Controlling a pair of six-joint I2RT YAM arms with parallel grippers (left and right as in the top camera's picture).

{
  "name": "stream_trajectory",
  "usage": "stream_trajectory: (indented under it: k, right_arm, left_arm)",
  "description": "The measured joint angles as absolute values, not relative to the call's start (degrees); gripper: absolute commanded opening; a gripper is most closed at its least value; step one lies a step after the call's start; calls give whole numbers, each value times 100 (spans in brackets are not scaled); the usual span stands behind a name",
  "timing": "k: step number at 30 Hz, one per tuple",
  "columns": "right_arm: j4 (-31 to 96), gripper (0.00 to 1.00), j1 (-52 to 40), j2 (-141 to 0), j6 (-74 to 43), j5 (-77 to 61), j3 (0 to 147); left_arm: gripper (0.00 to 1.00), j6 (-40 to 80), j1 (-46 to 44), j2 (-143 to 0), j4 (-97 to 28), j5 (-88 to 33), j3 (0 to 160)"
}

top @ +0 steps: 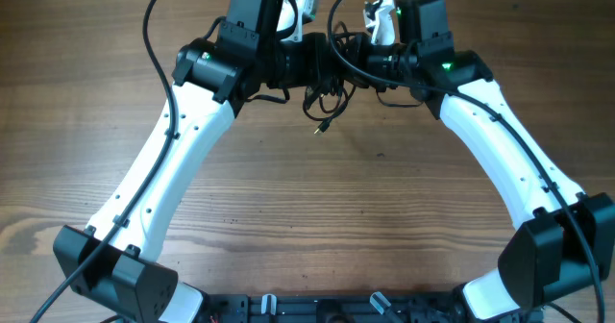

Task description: Untangle cables

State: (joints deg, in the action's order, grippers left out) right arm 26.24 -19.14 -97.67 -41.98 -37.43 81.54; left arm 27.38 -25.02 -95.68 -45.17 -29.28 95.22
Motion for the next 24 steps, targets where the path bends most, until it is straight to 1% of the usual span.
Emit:
stream_trajectory:
  k: [2,5,9,13,17,18,20,24]
  right_arm:
    - [2646,4,-1883,-9767,-4189,-3747,8154]
    - [2731,4,-1678,-9767,-3986,-4032,8152]
    - [3017,4,-915,-9533,-3435,-4928,8152]
    - [3568,4,-47,-9129,-2963,-5712,8149]
    - [4034,4,427,-9120,-2749,-6018,8141]
    - [4237,4,510,-9120,-2709,-5876,8141]
    - [4794,4,539,-9118,-2692,-5172,8123]
    - [5647,4,307,-9115,-2803,-3778,8110]
  left_arm:
    - [4,2738,-2504,-9568,-4674,-2851,9522]
    - [4,2746,-2545,-9568,-5133,-2340,9526]
    - [4,3105,-2615,-9568,-5581,-1282,9520]
    - [4,3251,-2683,-9568,-5758,-976,9522]
    - [4,3273,-2722,-9568,-6189,-657,9522]
    - [4,3271,-2727,-9568,-6285,-569,9524]
    - [4,3116,-2727,-9568,-6560,-495,9524]
    - [4,2718,-2735,-9568,-6770,-504,9522]
